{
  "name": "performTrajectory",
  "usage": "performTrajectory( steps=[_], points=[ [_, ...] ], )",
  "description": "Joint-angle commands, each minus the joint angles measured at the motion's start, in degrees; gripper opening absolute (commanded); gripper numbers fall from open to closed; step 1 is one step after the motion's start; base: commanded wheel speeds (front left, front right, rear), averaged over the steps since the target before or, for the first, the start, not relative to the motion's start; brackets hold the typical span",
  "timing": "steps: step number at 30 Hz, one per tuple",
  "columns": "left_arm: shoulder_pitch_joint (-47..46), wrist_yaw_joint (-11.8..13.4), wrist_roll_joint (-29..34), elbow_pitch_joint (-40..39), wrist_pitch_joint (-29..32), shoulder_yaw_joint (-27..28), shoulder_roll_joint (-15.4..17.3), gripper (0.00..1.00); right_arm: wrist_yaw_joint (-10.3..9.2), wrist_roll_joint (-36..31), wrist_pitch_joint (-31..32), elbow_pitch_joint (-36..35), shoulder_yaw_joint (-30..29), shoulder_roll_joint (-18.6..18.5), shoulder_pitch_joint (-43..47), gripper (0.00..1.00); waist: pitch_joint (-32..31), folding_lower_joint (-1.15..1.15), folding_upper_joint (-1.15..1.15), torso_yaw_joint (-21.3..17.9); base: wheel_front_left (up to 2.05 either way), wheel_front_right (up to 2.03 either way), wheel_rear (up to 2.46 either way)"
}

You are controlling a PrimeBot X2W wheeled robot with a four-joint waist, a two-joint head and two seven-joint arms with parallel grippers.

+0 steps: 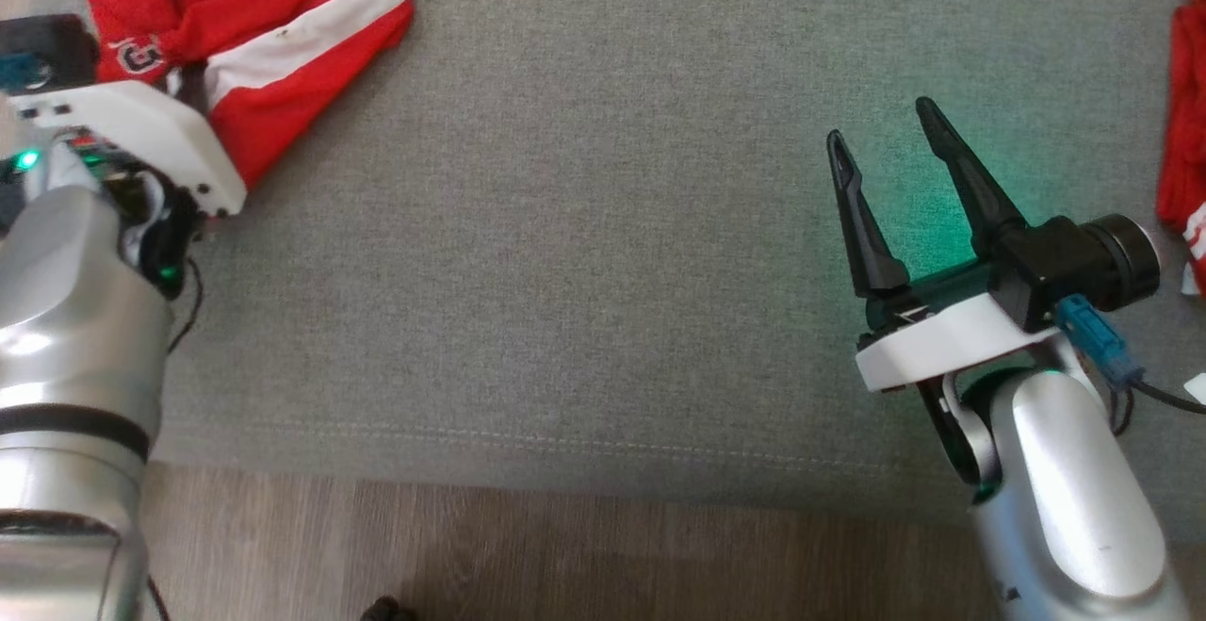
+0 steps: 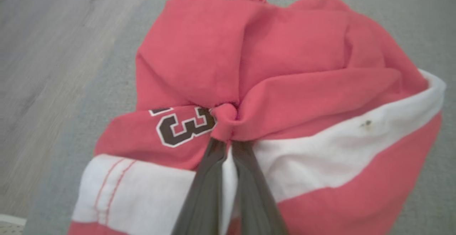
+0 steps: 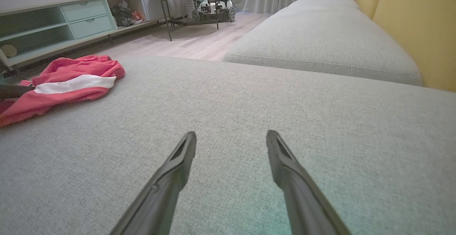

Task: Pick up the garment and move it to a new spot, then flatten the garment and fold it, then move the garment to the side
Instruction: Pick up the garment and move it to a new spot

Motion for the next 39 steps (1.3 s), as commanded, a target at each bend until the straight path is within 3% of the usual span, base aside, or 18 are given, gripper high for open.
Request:
performTrajectory(
  steps=[1, 4, 7, 10, 14, 19, 30, 39],
  points=[
    [-2.2, 0.0, -0.1, -1.0, -1.7, 1.1, 4.1, 0.00, -0.01, -0.6, -0.1, -2.1, 1.1, 0.3, -0.6, 1.00, -0.3, 0.00, 0.00, 0.1, 0.00, 0.00, 0.00],
    [-3.3, 1.2, 0.5, -1.7, -8.5, 1.5, 5.0, 0.00, -0.01, -0.5, -0.4, -1.4, 1.0, 0.4, -0.3, 1.00, -1.5, 0.00, 0.00, 0.3, 0.00, 0.00, 0.00],
    [-3.6, 2.5, 0.5, -5.2, -10.6, 3.2, 5.1, 0.00, -0.01, -0.1, -0.9, -0.5, 1.1, 0.5, -0.2, 1.00, -3.3, 0.00, 0.00, 0.5, 0.00, 0.00, 0.00],
    [-1.7, 3.8, 1.6, -16.5, -10.7, 6.6, 5.0, 0.00, -0.01, 0.3, -1.6, 0.5, 1.3, 0.7, -0.1, 1.00, -5.4, 0.00, 0.00, 0.6, 0.00, 0.00, 0.00],
    [3.7, 3.6, 4.0, -30.5, -10.7, 10.5, 2.9, 0.00, -0.01, 1.1, -2.4, 2.1, 1.4, 0.9, 0.0, 1.00, -8.6, 0.00, 0.00, 0.2, 0.00, 0.00, 0.00],
    [9.2, 2.9, 6.7, -40.3, -10.7, 11.2, -0.2, 0.00, -0.01, 2.3, -3.5, 3.9, 1.7, 1.0, 0.1, 1.00, -11.9, 0.00, 0.00, -1.3, 0.00, 0.00, 0.00],
    [13.3, 3.8, 10.2, -46.0, -10.4, 5.8, -5.1, 0.00, -0.01, 5.4, -5.2, 4.8, 2.5, 1.1, -0.4, 1.00, -13.1, 0.00, 0.00, -6.3, 0.00, 0.00, 0.00],
    [12.6, 4.4, 11.6, -44.5, -10.2, -2.4, -10.6, 0.00, -0.01, 7.1, -6.0, 4.0, 2.7, 1.1, -1.9, 1.00, -11.0, 0.00, 0.00, -11.1, 0.00, 0.00, 0.00]
  ],
)
